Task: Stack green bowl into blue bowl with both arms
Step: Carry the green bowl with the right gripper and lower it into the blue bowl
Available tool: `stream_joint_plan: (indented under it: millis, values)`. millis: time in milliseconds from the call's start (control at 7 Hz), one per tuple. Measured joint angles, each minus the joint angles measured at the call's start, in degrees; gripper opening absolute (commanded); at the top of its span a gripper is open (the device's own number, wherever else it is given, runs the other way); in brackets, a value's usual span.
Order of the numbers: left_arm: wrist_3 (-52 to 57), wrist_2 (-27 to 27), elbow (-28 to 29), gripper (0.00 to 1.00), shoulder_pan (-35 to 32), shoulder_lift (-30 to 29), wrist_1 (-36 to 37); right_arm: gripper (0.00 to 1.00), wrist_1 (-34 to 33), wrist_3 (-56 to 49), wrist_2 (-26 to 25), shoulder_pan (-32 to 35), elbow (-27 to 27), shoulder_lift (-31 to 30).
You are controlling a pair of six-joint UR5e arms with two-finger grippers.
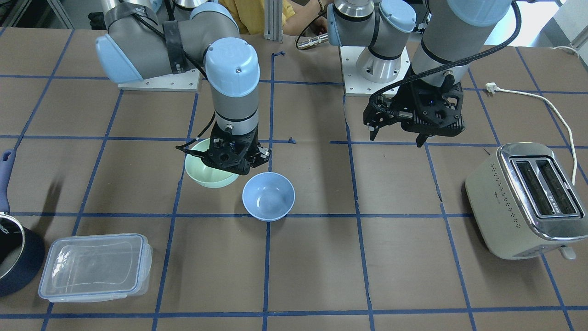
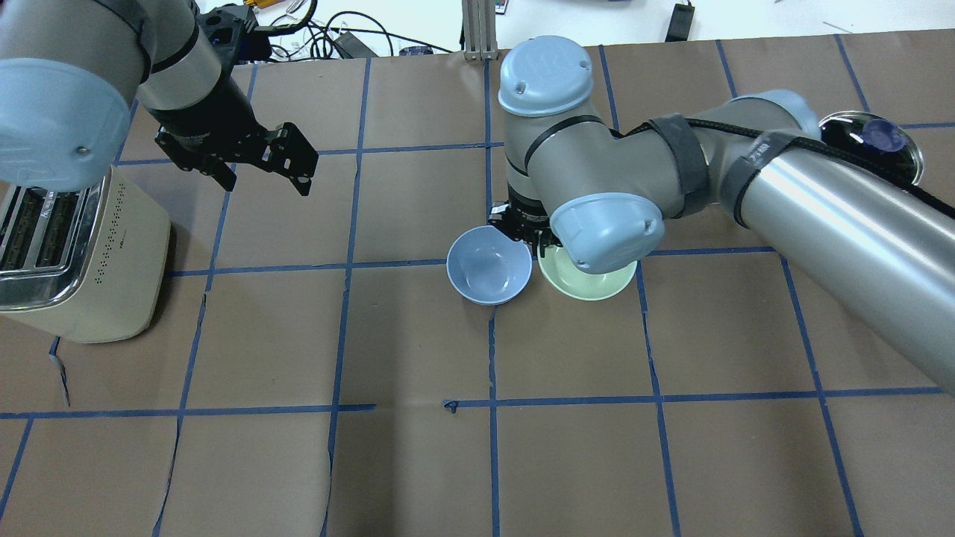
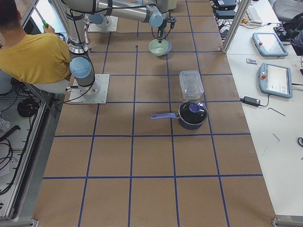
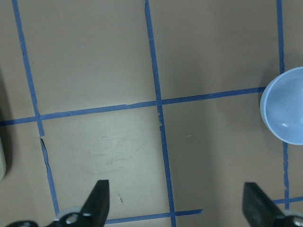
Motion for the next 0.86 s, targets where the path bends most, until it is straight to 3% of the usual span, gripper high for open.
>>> stream_joint_plan:
  millis: [429,857]
  values:
    - [-0.31,-0.11,-0.08,1.00,0.13,-0.02,-0.21,0.00,0.71,9.04,0.46,4.37,-8.42,8.75]
    - [-1.10,0.02,0.36,1.00,0.13,-0.10,0.01,0.00,0.82,10.81,2.12,5.47,-10.12,11.33]
